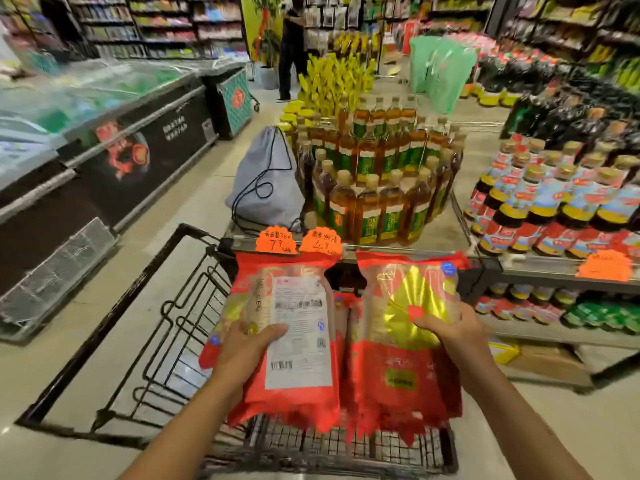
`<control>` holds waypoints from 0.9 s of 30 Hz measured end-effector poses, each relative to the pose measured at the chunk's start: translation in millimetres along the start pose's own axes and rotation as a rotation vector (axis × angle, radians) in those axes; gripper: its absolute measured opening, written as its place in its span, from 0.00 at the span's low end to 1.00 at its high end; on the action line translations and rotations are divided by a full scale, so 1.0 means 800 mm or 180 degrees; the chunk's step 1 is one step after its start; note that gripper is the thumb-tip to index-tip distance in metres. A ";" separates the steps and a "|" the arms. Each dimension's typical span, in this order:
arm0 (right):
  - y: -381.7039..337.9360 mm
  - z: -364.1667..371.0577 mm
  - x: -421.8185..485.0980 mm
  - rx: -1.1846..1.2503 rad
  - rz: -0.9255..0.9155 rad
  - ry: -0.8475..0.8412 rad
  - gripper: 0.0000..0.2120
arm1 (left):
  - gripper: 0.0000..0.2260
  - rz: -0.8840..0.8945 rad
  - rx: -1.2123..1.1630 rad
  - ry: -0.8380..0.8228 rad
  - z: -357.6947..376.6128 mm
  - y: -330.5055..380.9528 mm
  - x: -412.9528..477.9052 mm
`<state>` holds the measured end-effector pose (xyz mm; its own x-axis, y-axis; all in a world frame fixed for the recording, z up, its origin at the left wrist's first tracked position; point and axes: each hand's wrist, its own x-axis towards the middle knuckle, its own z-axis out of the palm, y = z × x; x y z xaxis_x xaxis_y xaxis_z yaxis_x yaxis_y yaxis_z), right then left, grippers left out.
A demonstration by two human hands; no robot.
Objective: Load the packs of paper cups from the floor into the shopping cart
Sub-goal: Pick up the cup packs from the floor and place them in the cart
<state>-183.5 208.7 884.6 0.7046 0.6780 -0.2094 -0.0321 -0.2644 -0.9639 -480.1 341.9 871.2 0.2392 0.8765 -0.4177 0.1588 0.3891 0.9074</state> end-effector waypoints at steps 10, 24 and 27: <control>0.066 0.110 0.160 -0.0749 0.0730 0.0310 0.13 | 0.19 -0.0687 0.0524 -0.0534 0.046 -0.051 0.251; 0.115 0.134 0.146 -0.2237 0.0790 0.0188 0.42 | 0.42 0.0742 0.2699 -0.1018 0.040 -0.066 0.271; 0.112 0.131 0.128 -0.2384 0.0631 0.0166 0.47 | 0.34 0.1109 0.2987 -0.1234 0.035 -0.063 0.256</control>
<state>-188.5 326.4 759.3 0.7688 0.5414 -0.3405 0.3136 -0.7831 -0.5370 -412.4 493.9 738.9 0.6749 0.6833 -0.2786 0.6561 -0.3829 0.6503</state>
